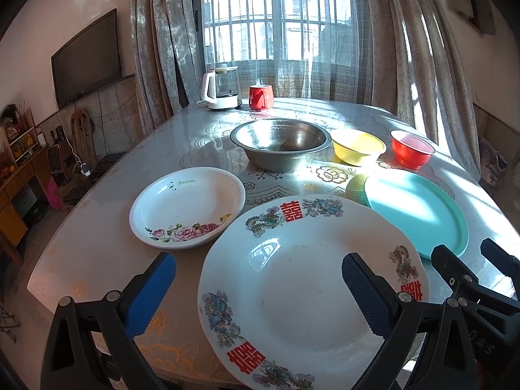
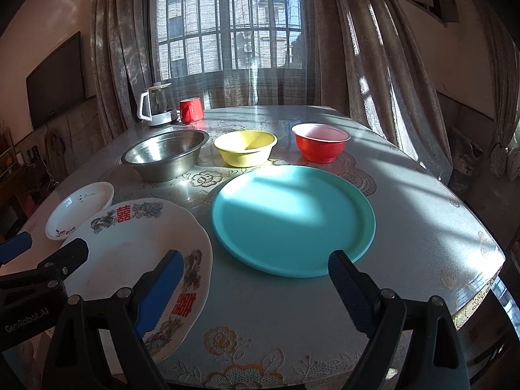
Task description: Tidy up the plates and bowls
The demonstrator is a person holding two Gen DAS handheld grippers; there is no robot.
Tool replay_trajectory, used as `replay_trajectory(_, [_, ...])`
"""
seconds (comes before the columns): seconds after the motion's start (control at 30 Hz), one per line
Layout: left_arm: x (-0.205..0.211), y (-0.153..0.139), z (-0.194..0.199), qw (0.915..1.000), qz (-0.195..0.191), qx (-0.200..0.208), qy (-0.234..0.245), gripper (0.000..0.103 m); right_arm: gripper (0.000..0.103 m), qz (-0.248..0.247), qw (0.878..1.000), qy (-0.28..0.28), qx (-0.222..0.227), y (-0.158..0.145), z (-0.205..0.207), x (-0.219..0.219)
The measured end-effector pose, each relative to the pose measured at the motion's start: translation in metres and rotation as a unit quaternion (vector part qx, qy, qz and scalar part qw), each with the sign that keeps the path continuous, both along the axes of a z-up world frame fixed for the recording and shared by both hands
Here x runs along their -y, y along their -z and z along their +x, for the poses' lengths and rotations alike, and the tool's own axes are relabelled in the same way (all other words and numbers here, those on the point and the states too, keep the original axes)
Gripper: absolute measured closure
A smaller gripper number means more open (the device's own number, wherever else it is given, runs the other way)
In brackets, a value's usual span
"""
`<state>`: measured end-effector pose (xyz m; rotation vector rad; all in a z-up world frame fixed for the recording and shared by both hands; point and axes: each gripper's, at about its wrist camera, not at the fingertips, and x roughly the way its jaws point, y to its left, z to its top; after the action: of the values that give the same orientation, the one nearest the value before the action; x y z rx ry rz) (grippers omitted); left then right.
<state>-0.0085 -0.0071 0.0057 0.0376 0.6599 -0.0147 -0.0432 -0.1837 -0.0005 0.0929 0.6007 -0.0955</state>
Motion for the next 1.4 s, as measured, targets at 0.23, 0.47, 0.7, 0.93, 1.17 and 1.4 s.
replay_trajectory(0.23, [0.001,0.001,-0.001,1.0000,-0.002,-0.003,0.005,0.000,0.011,0.002,1.000,-0.001,-0.002,0.000,-0.001,0.001])
replay_trajectory(0.47, [-0.008,0.005,0.005,0.9993,-0.027,-0.020,0.013,0.000,0.011,0.006,1.000,-0.025,-0.002,-0.001,0.002,-0.004])
replay_trajectory(0.7, [-0.047,0.014,0.024,0.9926,-0.099,-0.070,-0.009,0.000,0.028,0.077,0.993,-0.089,-0.023,-0.007,0.024,-0.003])
replay_trajectory(0.93, [-0.055,-0.001,0.034,0.9920,-0.112,-0.050,0.031,0.011,0.043,0.111,0.992,-0.056,-0.036,-0.010,0.050,0.019])
replay_trajectory(1.17, [-0.010,-0.028,0.074,0.9857,-0.102,-0.053,0.123,0.035,0.053,0.132,0.988,0.057,-0.058,-0.004,0.067,0.087])
replay_trajectory(1.4, [0.042,-0.022,0.119,0.9675,-0.101,-0.130,0.192,0.076,0.057,0.146,0.978,0.122,-0.082,0.014,0.071,0.138])
